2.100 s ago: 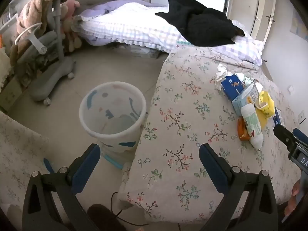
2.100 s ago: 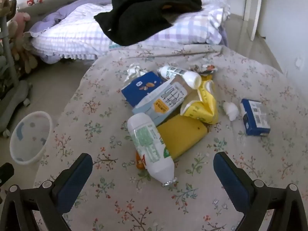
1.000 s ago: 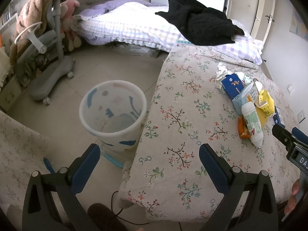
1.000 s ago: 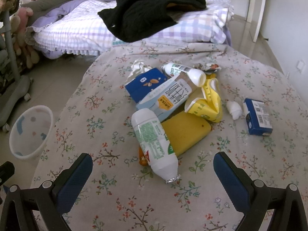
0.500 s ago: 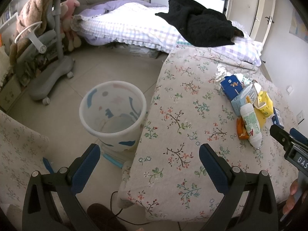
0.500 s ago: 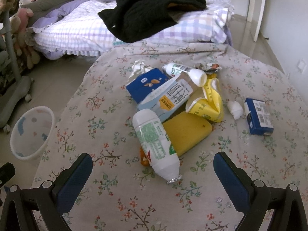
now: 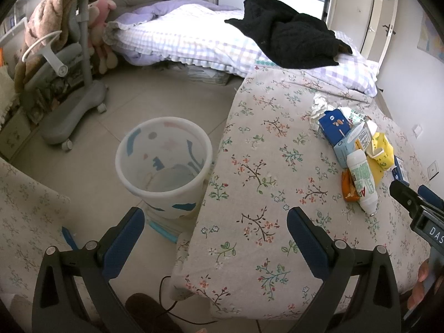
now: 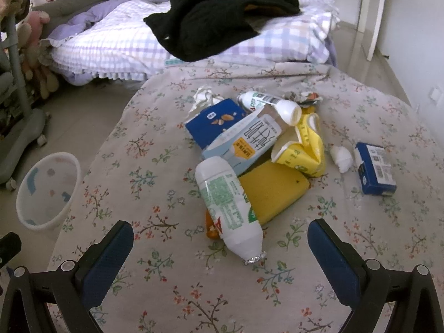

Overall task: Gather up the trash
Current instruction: 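Move both tools toward the pile of trash on the bed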

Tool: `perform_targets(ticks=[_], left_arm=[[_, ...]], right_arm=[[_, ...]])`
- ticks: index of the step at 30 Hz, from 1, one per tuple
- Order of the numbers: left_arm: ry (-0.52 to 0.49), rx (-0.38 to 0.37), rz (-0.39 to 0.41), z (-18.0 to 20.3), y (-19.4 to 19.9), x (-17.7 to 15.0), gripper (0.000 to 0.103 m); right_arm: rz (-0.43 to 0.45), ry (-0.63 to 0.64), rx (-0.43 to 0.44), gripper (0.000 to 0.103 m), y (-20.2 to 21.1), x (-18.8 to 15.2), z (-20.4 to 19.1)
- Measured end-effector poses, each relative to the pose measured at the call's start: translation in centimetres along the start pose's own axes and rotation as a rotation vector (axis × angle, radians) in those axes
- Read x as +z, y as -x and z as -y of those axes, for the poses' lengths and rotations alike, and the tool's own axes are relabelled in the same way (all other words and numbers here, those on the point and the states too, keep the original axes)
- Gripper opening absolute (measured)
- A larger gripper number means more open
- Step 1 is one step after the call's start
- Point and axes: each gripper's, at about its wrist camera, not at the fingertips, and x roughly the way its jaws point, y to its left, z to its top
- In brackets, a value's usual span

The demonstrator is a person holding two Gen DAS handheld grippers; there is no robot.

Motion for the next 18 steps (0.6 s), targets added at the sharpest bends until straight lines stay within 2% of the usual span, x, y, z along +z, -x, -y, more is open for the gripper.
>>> perform_targets(ticks=[10,15,18], left_arm=[[0.001,-0.009,-0.004,0.0,0.0,0.3,0.103],[-0.003,-0.046,-0.032,0.5,-0.2,1.6,0.103],[0.007,-0.1,-0.069,1.0,-0.5,2.7,0.103]], right_arm=[[-0.006,0.002,0.0,0.103,0.1,0.0,0.0],[-0.038,0.005,0.044,0.103,0.6,1.1,0.8],[-0.018,0.021,0.044,0.103,1.4,2.8,1.9]])
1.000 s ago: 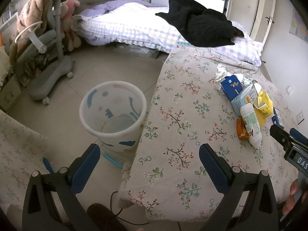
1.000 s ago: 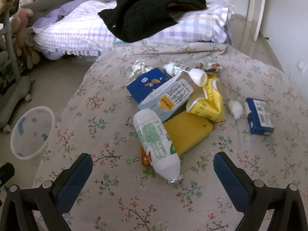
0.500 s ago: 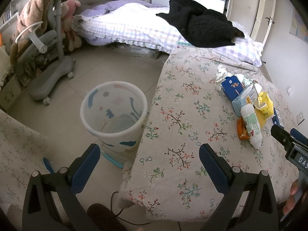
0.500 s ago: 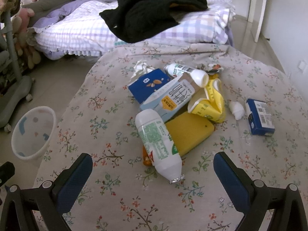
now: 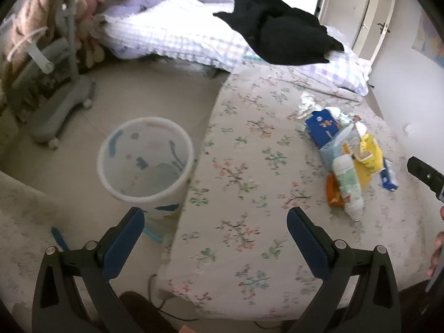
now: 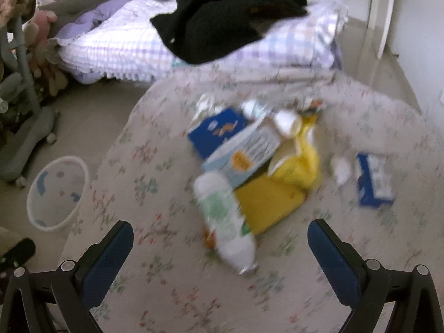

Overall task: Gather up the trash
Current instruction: 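Move both tools toward the pile of trash on the bed, then grasp the blue box with the right tool while the left tool grasps the white bottle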

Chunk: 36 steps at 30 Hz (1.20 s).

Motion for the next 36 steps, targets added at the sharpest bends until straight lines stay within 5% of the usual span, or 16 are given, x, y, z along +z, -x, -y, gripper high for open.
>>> perform_targets(ticks=[9,19,21,27,36], left_arm=[[0.001,-0.098,-0.067,1.9,-2.2,3.3,0.103],[0.089,-0.333,-0.229,8.6,-8.9,4.0,0.097],[0.07,-0.346,-0.251,11.1,-10.1,3.8,0.087],[0.018,-0.372,-0.273,16.9,-12.5,3.2,0.08],[-0.024,-0.319,-0.275,19.0,-14.3,2.5,0.051]], right_arm=[[-0.054,-0.034,-0.054,0.103,-0.6,3.7,6.3],[-0.15,-0.236,-0.081,0.103,-3.7,3.7,16.1],[-0.181,-0.269,-0.099,0.103,-4.7,3.3,17.8],[-0.264,-0.344,-0.103,0.103,-7.5,2.2,21.5],[-0.348,-0.397,-0.077,0.089,-12.2,1.5,23.9]])
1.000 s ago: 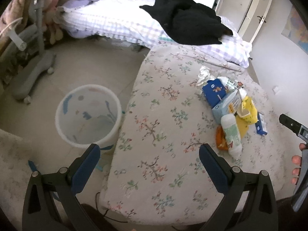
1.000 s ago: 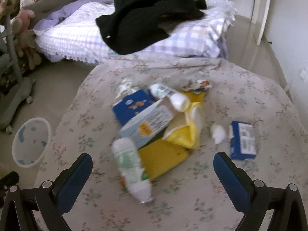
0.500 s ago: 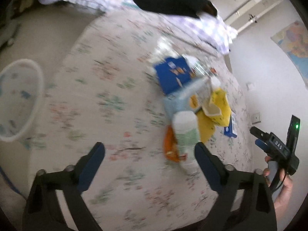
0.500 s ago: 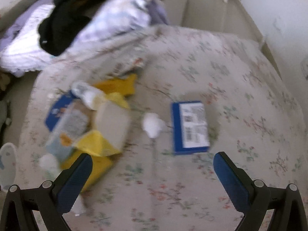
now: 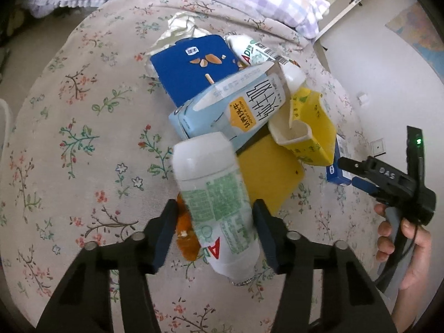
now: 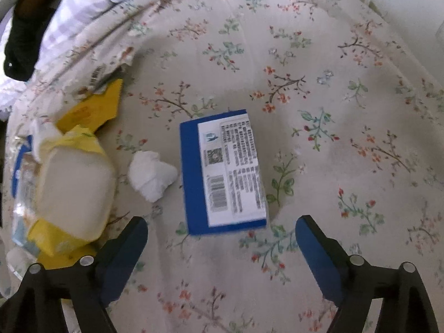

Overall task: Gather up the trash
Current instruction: 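Grasp the blue box with the right tool while the left tool grasps the white bottle, then carry both items to the white wastebasket and open both tools to drop them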

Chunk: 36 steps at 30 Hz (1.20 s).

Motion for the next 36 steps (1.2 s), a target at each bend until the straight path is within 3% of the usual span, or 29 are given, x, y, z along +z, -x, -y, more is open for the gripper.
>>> perform_targets(ticks=[6,8,14,16,23,28,36], left_arm=[[0.006,-0.045,0.039,-1.0,1.7,0.3,0.047],[0.001,-0.058,0.039,-1.2,2.2,0.4,0.046],[0.0,-0.074,0.063,-2.4,4.0,0.3,0.045],[0.002,-0.07,0.077,-3.2,4.9,0.2,0.045],[0.039,-0.052,0.133,-7.2,8.5,-0.2,0.045],[0.082,-0.027,0.182,-10.3,11.1,0.0,0.045],[0.166,0.066,0.232,-17.9,14.8,-0.6,0.045]], right_arm=[[-0.025,-0.018,-0.014,0.077,-2.4,0.9,0.9],[-0.037,-0.036,0.017,0.068,-3.0,1.0,1.2],[-0.038,-0.063,0.035,0.065,-3.0,0.9,1.5],[-0.029,-0.081,0.037,0.06,-2.2,0.7,1.7],[0.05,-0.088,0.06,0.06,1.6,1.1,0.6],[0.115,-0.057,0.099,0.06,4.2,0.7,-2.4],[0.187,0.082,0.197,0.06,7.0,-0.8,-11.2]])
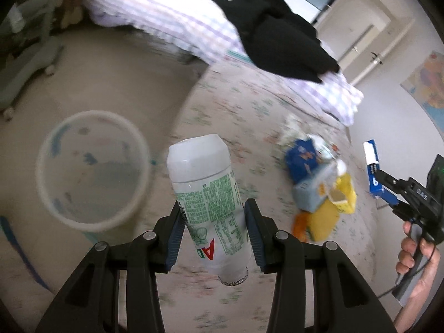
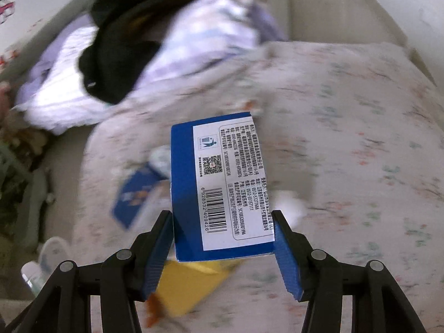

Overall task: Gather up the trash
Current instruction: 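Carry both items to the white wastebasket and open both tools to drop them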

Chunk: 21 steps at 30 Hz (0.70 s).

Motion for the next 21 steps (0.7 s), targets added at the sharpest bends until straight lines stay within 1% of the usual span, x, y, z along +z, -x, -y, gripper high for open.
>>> perform_targets(ticks=[4,6,8,11,12,14,15,16,19,21], left_arm=[[0.012,0.075,0.016,-3.3,1.2,0.8,0.045],[0.012,0.119,0.016,-5.2,1.7,1.2,0.045],[0.021,0.144,0.022,-6.8,1.8,1.4,0.045],[0.056,0.162,0.046,-9.5,1.4,1.2,0.045],[0.076,0.165,0.043,-10.3,0.9,1.1,0.045],[0.142,0.141,0.011,-11.9,-0.2,1.1,0.045],[0.159,0.129,0.007,-12.4,-0.5,1.2,0.045],[0.165,0.127,0.007,-12.6,-0.7,1.4,0.045],[0.159,0.161,0.011,-13.4,-1.5,1.6,0.045],[0.164,0.162,0.007,-13.8,-1.8,1.8,0.045]], right_arm=[[-0.013,0.066,0.063,0.06,-0.9,-0.7,-4.8],[-0.026,0.104,0.087,0.06,-1.7,-1.2,-7.2],[-0.042,0.137,0.101,0.06,-2.5,-1.8,-9.0],[-0.081,0.181,0.123,0.06,-4.2,-2.9,-11.9],[-0.096,0.196,0.132,0.061,-4.8,-3.4,-12.9],[-0.115,0.226,0.144,0.06,-5.6,-4.2,-14.7],[-0.125,0.244,0.149,0.06,-6.2,-4.7,-15.7],[-0.136,0.257,0.152,0.06,-6.7,-5.1,-16.5],[-0.177,0.282,0.163,0.06,-8.3,-6.4,-18.5],[-0.209,0.29,0.174,0.061,-9.5,-7.0,-19.7]])
